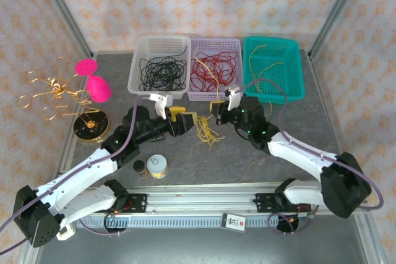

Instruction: Untangle the cables

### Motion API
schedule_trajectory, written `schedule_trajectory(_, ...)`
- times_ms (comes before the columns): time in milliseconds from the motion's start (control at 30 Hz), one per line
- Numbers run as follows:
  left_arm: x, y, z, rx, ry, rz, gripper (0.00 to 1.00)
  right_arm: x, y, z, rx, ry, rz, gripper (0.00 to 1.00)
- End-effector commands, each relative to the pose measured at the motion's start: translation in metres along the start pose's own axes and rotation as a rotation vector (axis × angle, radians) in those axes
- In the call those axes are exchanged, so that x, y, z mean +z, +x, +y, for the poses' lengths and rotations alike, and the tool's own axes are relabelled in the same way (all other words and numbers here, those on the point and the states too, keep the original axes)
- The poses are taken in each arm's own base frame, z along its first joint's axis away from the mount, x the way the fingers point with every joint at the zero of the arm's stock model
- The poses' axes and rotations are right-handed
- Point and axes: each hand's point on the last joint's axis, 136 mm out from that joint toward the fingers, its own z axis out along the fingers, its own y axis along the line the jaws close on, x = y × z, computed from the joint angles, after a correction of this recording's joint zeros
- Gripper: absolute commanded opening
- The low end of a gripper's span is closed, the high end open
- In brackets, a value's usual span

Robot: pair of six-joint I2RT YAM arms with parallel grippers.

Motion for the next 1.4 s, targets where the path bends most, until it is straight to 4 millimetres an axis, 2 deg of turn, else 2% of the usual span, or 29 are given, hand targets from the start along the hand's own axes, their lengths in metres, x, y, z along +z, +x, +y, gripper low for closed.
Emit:
schedule_trajectory(0, -0.001, 0.026, -0.004, -0.052, 0.093, 0.032, 0.71, -0.016, -0.005, 0.02, 0.032, -0.1, 0.022, 0.0)
schedule_trajectory(67, 0.004, 0.033, 0.003, -0.087, 0.081, 0.037, 0.69, -0.024, -0.005, 0.027, -0.01, -0.139, 0.005, 0.0)
schedule_trajectory(167, 0.014, 0.035, 0.01, -0.205, 0.057, 0.044, 0.54, -0.031, -0.007, 0.027, -0.029, -0.133, -0.024, 0.0)
schedule_trajectory(300, 0.022, 0.036, -0.004, -0.3, 0.176, 0.033, 0.44, -0.036, -0.008, 0.031, -0.031, -0.157, -0.045, 0.0)
schedule_trajectory(400, 0.024, 0.039, -0.015, -0.346, 0.268, 0.035, 0.45, -0.037, -0.008, 0.031, -0.027, -0.16, -0.054, 0.0)
schedule_trajectory(533, 0.037, 0.052, -0.02, -0.359, 0.266, 0.09, 0.51, -0.04, -0.012, 0.033, -0.033, -0.17, -0.075, 0.0)
schedule_trajectory(667, 0.052, 0.07, -0.01, -0.403, 0.193, 0.149, 0.42, -0.04, -0.013, 0.034, -0.041, -0.169, -0.083, 0.0)
schedule_trajectory(733, 0.054, 0.078, 0.0, -0.412, 0.13, 0.166, 0.43, -0.041, -0.013, 0.034, -0.044, -0.172, -0.084, 0.0)
schedule_trajectory(767, 0.055, 0.081, 0.005, -0.414, 0.104, 0.167, 0.48, -0.041, -0.013, 0.034, -0.043, -0.172, -0.086, 0.0)
schedule_trajectory(833, 0.053, 0.082, 0.007, -0.413, 0.094, 0.166, 0.54, -0.042, -0.013, 0.034, -0.044, -0.172, -0.092, 0.0)
schedule_trajectory(900, 0.051, 0.079, 0.001, -0.408, 0.122, 0.156, 0.55, -0.043, -0.011, 0.034, -0.045, -0.175, -0.093, 0.0)
schedule_trajectory(1000, 0.054, 0.075, -0.015, -0.392, 0.186, 0.165, 0.49, -0.042, -0.01, 0.033, -0.041, -0.176, -0.092, 0.0)
schedule_trajectory(1167, 0.066, 0.084, -0.018, -0.379, 0.184, 0.211, 0.47, -0.043, -0.011, 0.034, -0.038, -0.181, -0.098, 0.0)
schedule_trajectory(1267, 0.072, 0.088, -0.017, -0.385, 0.18, 0.224, 0.57, -0.045, -0.012, 0.035, -0.04, -0.181, -0.107, 0.0)
schedule_trajectory(1333, 0.076, 0.092, -0.013, -0.384, 0.154, 0.231, 0.54, -0.046, -0.012, 0.035, -0.034, -0.183, -0.11, 0.0)
schedule_trajectory(1367, 0.078, 0.094, -0.009, -0.383, 0.138, 0.231, 0.48, -0.046, -0.012, 0.034, -0.031, -0.184, -0.112, 0.0)
